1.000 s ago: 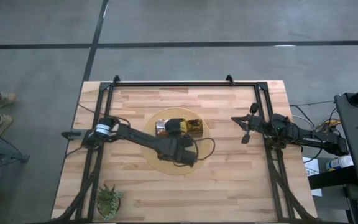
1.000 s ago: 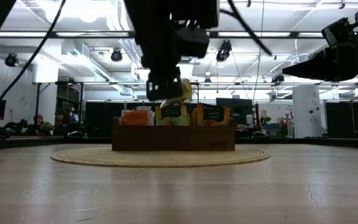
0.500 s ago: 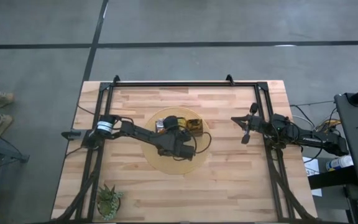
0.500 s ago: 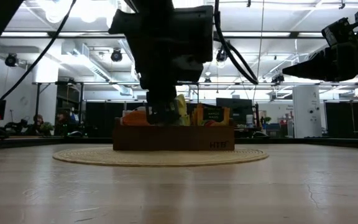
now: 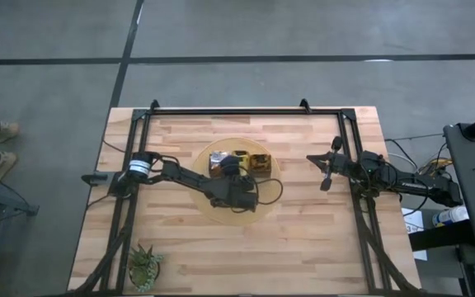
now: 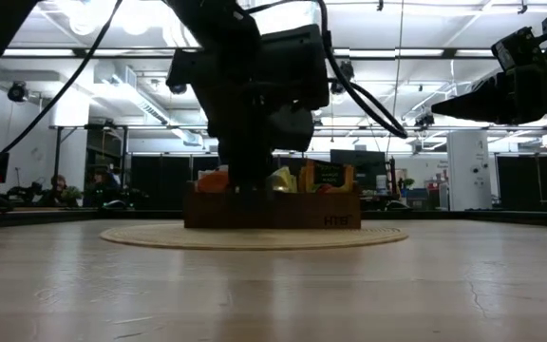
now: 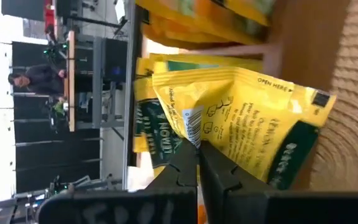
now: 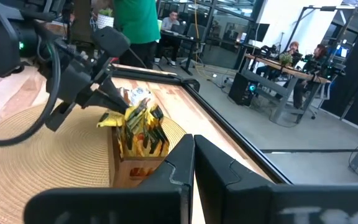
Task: Pick & Place Tea
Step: Put the yellow tea bag into the wooden organizer
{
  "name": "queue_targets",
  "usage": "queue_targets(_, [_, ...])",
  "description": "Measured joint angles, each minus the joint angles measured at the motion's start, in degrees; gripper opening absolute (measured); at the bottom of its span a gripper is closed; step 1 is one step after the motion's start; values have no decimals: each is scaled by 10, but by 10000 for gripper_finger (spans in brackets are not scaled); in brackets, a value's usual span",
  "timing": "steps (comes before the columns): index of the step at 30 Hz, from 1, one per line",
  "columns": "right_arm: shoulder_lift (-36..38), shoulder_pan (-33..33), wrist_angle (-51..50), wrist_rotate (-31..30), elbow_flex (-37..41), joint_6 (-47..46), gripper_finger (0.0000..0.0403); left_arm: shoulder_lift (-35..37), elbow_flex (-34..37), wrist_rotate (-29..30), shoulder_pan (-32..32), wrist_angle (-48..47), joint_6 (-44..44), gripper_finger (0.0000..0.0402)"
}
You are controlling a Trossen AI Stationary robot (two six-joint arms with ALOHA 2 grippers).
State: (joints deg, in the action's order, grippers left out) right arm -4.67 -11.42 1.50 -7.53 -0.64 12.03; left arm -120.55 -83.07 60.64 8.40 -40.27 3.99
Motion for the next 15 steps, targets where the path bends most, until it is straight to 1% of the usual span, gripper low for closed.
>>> queue_targets(2, [0,0,0,0,0,0,9,0,2,-4,0,0,-10,0])
queue_targets(6, [0,0,0,0,0,0,9,-1,-5,14,0,-3,-44,0])
queue_targets(7, [0,0,0,0,0,0,9,-1,-12,10,0,-3,-47,0])
queue_targets(10, [0,0,0,0,0,0,9,8,-36,-28,0,-4,-43,0])
queue_targets(11, [0,0,0,0,0,0,9,11,-43,-29,0,-2,-41,0])
queue_targets(13, [0,0,0,0,0,0,9,16,-51,-3,0,-4,-51,0])
queue_targets(15, [0,0,0,0,0,0,9,21,-55,46,0,-3,-69,0])
